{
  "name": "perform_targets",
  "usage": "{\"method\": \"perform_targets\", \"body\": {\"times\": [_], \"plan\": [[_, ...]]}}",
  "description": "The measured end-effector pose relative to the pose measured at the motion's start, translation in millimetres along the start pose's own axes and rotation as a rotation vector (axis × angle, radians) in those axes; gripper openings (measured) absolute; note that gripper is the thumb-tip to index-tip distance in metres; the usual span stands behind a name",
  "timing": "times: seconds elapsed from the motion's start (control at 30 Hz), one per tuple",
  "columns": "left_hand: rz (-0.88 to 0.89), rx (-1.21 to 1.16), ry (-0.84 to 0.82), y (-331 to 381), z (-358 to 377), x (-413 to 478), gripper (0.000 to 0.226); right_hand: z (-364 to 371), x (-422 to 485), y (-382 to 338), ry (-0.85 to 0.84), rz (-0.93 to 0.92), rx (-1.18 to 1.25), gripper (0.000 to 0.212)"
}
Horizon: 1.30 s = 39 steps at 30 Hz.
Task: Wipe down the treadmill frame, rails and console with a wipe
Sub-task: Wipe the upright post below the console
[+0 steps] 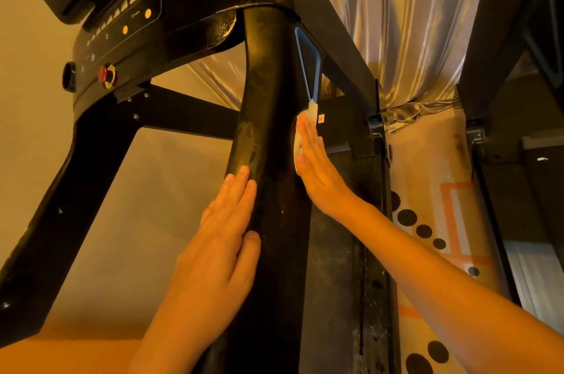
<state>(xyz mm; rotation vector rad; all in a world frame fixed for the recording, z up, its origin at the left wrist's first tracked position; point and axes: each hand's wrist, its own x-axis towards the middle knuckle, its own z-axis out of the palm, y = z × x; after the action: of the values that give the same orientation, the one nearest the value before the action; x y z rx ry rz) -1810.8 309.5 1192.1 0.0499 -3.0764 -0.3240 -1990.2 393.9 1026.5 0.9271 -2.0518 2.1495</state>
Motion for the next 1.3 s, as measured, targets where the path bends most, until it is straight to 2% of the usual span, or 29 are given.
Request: {"method": "perform_targets", "body": {"times": [0.13, 0.23, 0.3, 0.33, 0.43, 0.5, 0.6, 0.7, 0.8, 0.93, 1.0, 1.13, 1.2, 1.3], "plan": [[0.008, -0.002, -0.015, -2, -1, -2, 0.064, -11, 40, -52, -0.09, -0.206, -0.169, 0.053], [0.001, -0.011, -0.033, -1, -1, -1, 0.064, -21, 76, -89, -0.401, -0.423, -0.551, 0.047], [-0.007, -0.007, -0.05, 0, -2, 0, 0.064, -20, 93, -103, -0.587, -0.443, -0.755, 0.047], [-0.006, -0.004, -0.054, 0, -2, -1, 0.064, -21, 96, -107, -0.621, -0.448, -0.785, 0.048], [-0.003, -0.001, -0.052, -1, -2, -1, 0.064, -36, 85, -98, -0.56, -0.503, -0.669, 0.049], [0.002, 0.009, -0.043, -1, -2, -1, 0.063, -49, 66, -78, -0.49, -0.455, -0.544, 0.047], [0.003, 0.022, -0.044, 0, -2, -1, 0.064, -47, 40, -56, -0.346, -0.399, -0.505, 0.051], [0.002, 0.022, -0.047, -1, -2, 0, 0.066, -35, 59, -72, -0.382, -0.41, -0.494, 0.048], [0.003, 0.017, -0.051, -2, -1, 1, 0.067, -20, 83, -91, -0.435, -0.443, -0.585, 0.049], [0.017, 0.004, -0.028, -3, -1, 1, 0.065, -28, 64, -71, -0.348, -0.451, -0.437, 0.045], [0.022, 0.011, -0.02, -3, -1, 0, 0.065, -32, 38, -51, -0.296, -0.374, -0.283, 0.05], [0.017, 0.011, -0.017, -4, 0, 0, 0.065, -8, -24, -5, -0.157, -0.036, 0.061, 0.067], [0.012, 0.009, -0.013, -4, 1, 0, 0.066, 4, -45, 11, -0.091, 0.066, 0.163, 0.064], [0.011, -0.023, -0.01, -3, 0, -1, 0.066, 3, -54, 14, 0.01, 0.163, 0.356, 0.048]]}}
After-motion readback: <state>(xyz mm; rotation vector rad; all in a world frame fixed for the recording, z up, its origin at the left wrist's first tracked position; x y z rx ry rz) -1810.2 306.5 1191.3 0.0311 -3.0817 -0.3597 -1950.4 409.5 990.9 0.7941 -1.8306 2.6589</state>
